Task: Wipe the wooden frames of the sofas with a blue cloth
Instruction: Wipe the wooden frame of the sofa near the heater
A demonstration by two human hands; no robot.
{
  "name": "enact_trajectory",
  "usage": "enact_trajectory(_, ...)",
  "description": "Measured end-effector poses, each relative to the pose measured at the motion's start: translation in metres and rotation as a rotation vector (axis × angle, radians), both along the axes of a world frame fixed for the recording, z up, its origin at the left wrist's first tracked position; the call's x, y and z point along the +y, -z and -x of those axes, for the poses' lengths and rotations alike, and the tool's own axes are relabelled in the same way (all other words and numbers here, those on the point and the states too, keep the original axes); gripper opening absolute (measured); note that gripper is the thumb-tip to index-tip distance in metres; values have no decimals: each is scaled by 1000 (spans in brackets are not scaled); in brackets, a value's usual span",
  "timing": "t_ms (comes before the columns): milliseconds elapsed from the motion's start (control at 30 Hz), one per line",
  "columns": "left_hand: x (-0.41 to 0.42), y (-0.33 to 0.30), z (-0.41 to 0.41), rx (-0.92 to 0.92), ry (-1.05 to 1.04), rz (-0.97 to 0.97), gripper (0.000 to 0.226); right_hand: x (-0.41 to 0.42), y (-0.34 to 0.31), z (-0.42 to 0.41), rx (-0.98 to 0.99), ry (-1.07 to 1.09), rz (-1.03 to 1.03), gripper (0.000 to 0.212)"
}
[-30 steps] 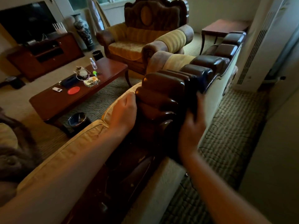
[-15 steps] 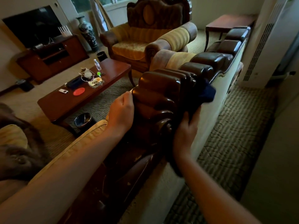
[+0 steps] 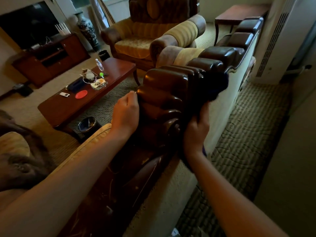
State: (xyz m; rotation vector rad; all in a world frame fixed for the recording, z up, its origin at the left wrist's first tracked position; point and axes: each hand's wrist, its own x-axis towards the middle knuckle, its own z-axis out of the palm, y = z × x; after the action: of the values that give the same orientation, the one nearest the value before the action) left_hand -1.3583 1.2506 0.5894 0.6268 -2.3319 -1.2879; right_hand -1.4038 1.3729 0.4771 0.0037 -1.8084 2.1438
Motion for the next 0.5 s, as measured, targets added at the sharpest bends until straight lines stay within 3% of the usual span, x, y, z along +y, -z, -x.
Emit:
enact_trajectory(133, -3, 1, 1, -5, 11, -11, 44, -8, 4, -94, -28, -215, 119, 36)
enact_trajectory(200, -3, 2, 2, -5, 11, -3, 40, -8, -12, -87, 44, -248, 42, 32)
enact_trajectory(300, -4, 2, 1, -4, 21, -23, 36, -3, -52, -25, 131, -164, -51, 55)
enact_trajectory(367, -4, 4, 2, 4, 19, -18, 36, 4, -72, 9, 121, -160, -34, 58)
enact_trajectory(500, -5, 5, 3, 39, 13, 0, 39, -5, -38, -59, 189, -249, -56, 36)
